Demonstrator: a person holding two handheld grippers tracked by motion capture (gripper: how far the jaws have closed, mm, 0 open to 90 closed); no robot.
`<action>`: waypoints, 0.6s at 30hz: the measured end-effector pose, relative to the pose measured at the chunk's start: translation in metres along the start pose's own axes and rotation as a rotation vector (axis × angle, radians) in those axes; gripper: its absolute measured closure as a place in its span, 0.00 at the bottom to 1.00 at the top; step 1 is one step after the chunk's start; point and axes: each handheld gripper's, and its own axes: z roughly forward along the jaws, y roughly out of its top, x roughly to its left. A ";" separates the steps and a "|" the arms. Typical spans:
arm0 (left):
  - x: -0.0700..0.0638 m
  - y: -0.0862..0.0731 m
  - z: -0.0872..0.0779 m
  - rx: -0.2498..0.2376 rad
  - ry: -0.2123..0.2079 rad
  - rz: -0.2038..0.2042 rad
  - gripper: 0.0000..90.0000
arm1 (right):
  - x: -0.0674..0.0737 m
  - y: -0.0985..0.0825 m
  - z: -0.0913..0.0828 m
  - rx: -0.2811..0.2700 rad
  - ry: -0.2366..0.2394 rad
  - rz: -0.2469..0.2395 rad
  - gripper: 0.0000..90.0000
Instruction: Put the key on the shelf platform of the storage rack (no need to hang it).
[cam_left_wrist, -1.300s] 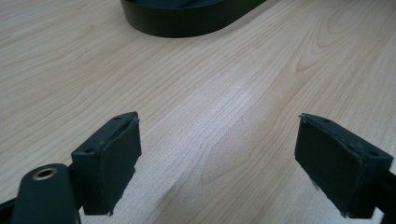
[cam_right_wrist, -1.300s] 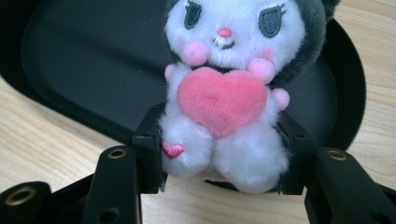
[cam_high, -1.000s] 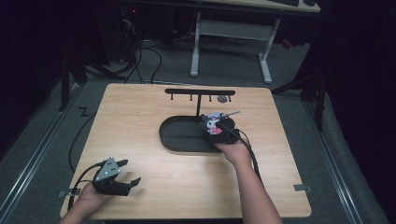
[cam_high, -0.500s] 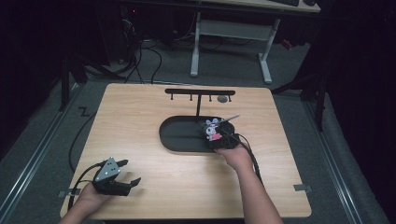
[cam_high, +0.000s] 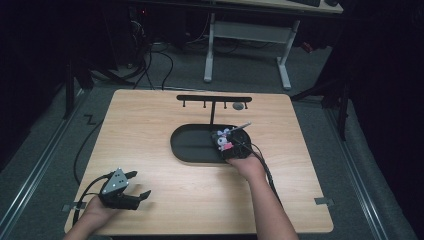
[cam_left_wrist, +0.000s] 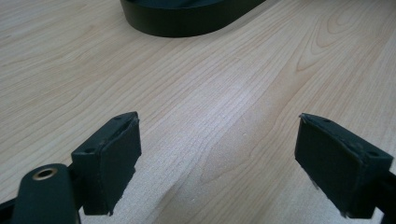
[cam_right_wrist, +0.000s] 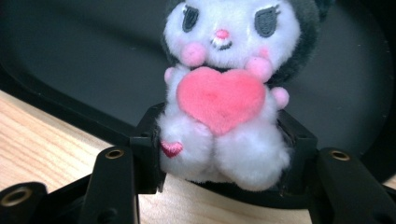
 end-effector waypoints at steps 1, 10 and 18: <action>0.000 0.000 0.000 0.000 0.000 0.000 0.17 | 0.001 0.001 0.002 0.002 -0.006 -0.003 0.50; 0.000 0.000 0.000 0.000 0.000 0.001 0.17 | 0.002 0.003 -0.009 -0.019 -0.020 0.011 0.37; 0.000 0.000 0.000 0.002 0.000 0.001 0.17 | 0.001 0.003 -0.029 -0.065 -0.031 0.012 0.37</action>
